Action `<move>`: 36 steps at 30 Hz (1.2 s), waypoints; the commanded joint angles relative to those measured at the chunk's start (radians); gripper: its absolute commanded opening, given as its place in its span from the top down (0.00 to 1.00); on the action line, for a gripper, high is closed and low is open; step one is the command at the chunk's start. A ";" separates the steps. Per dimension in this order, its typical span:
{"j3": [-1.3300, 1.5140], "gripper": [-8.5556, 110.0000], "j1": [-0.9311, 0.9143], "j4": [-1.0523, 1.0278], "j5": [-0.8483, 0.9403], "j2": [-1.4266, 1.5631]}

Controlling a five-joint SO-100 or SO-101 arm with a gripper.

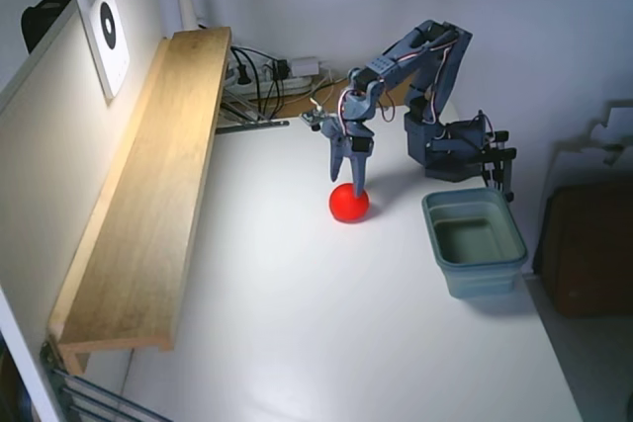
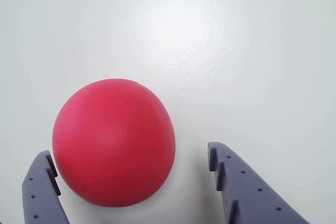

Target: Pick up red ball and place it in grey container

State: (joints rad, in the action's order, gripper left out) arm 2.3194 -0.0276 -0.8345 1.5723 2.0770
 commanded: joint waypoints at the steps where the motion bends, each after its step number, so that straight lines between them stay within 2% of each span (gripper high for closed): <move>1: -0.006 0.61 -0.022 0.008 -0.002 0.015; 36: 0.144 0.61 -0.011 0.246 -0.002 -0.072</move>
State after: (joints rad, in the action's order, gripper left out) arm 2.4452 -0.0261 -0.6167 1.5723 2.0064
